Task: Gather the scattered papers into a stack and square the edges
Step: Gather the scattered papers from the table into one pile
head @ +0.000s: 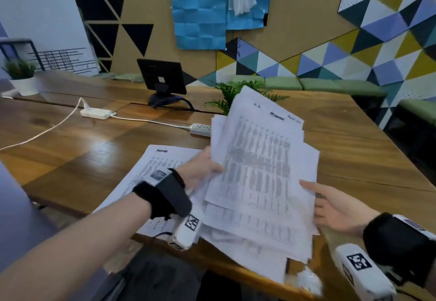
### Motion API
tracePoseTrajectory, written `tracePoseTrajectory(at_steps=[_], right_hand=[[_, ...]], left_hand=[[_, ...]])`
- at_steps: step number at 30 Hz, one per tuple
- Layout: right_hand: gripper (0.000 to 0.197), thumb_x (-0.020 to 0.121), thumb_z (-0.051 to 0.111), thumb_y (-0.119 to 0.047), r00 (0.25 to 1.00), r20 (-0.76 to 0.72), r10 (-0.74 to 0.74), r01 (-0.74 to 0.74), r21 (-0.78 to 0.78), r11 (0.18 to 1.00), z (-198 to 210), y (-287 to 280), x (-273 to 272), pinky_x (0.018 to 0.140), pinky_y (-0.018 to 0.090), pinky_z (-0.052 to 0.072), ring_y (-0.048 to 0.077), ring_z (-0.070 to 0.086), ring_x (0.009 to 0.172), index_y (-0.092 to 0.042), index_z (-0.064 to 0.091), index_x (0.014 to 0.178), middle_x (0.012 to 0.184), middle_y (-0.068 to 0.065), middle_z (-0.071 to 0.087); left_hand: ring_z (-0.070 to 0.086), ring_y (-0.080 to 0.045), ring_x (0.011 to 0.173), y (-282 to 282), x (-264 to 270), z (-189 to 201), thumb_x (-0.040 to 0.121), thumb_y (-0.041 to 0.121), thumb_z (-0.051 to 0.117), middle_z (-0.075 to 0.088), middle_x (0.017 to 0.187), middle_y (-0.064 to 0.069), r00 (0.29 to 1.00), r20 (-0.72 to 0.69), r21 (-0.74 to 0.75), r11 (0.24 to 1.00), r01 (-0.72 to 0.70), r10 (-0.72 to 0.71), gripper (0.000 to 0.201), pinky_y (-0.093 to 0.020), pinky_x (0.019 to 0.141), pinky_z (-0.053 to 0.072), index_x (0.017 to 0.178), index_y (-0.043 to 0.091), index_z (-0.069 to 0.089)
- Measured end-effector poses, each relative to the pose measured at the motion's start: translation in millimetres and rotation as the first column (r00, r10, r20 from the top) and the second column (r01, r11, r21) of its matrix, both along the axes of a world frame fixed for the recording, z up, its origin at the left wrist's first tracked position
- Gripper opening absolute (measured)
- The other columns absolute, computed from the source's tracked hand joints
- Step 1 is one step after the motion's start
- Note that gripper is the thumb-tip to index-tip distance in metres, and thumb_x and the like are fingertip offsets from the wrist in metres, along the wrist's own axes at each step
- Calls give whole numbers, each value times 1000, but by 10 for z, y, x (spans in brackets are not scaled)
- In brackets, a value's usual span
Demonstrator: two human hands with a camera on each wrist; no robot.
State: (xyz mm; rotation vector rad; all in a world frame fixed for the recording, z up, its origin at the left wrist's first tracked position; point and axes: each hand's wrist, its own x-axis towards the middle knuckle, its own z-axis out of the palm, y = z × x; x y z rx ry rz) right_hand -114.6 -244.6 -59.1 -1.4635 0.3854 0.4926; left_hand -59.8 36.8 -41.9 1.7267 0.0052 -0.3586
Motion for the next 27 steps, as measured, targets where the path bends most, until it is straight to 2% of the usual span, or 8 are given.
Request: tracePoseTrajectory(at_steps=[4, 10, 13, 16, 18, 20, 23, 27], right_hand=[[46, 80, 62, -4, 994, 32, 103, -106, 103, 989, -41, 604, 185, 107, 48, 39, 33, 57, 120, -5, 57, 126, 126, 17, 64], [23, 91, 49, -7, 989, -37, 140, -141, -7, 990, -212, 1404, 361, 80, 40, 51, 27, 57, 97, -9, 55, 113, 109, 13, 61], [24, 92, 51, -14, 992, -60, 113, -114, -19, 993, -253, 1487, 417, 77, 40, 50, 26, 58, 95, -6, 56, 114, 114, 16, 62], [26, 93, 51, -16, 990, -79, 113, -112, 13, 994, -232, 1460, 414, 78, 41, 49, 27, 59, 92, -6, 54, 117, 109, 15, 62], [33, 93, 50, -17, 989, -89, 115, -114, 19, 993, -229, 1400, 396, 77, 40, 49, 28, 59, 99, -6, 52, 124, 120, 17, 61], [33, 93, 51, -17, 988, -111, 107, -103, 46, 994, -239, 1323, 383, 81, 41, 50, 29, 59, 102, -7, 51, 124, 121, 17, 60], [35, 92, 53, -17, 984, -152, 98, -92, 48, 995, -235, 1172, 349, 90, 48, 48, 32, 54, 117, -10, 48, 126, 129, 18, 56], [42, 89, 59, -15, 980, -195, 49, -62, -61, 996, -222, 886, 283, 85, 51, 48, 34, 47, 123, -11, 44, 128, 136, 19, 47]], left_hand=[[71, -12, 57, 633, 37, 212, 86, -16, 42, 73, 77, -4, 997, -40, 116, 991, -59, 64, 29, -23, 53, 57, 94, 5, 60], [58, -35, 103, 1434, 217, -24, 81, 6, 61, 64, 108, -17, 960, -3, 525, 817, -237, 280, 11, -35, 88, 42, 92, 6, 61], [41, -34, 135, 1862, 502, -566, 67, 53, 72, 41, 148, -17, 946, -63, 829, 544, -126, 317, 96, -41, 108, 37, 142, 6, 36], [35, -35, 140, 2262, 967, -1194, 26, 87, 60, 30, 156, -17, 923, -92, 898, 433, -86, 375, 151, -48, 113, 33, 152, 15, 17], [36, -35, 139, 2150, 950, -1093, 20, 90, 57, 30, 156, -18, 916, -107, 896, 437, -80, 387, 158, -47, 113, 33, 151, 10, 19], [35, -34, 140, 1682, 561, -603, 41, 85, 63, 29, 156, -18, 928, -153, 884, 466, -26, 341, 141, -42, 113, 33, 150, 6, 23], [35, -34, 140, 1216, 302, -267, 79, 49, 69, 29, 156, -19, 939, -188, 821, 570, -11, 289, 99, -36, 106, 36, 149, -1, 23], [31, -33, 142, 712, 172, -245, 86, 24, 69, 28, 155, -15, 938, -236, 717, 697, -7, 253, 75, -34, 99, 37, 144, -4, 30]])
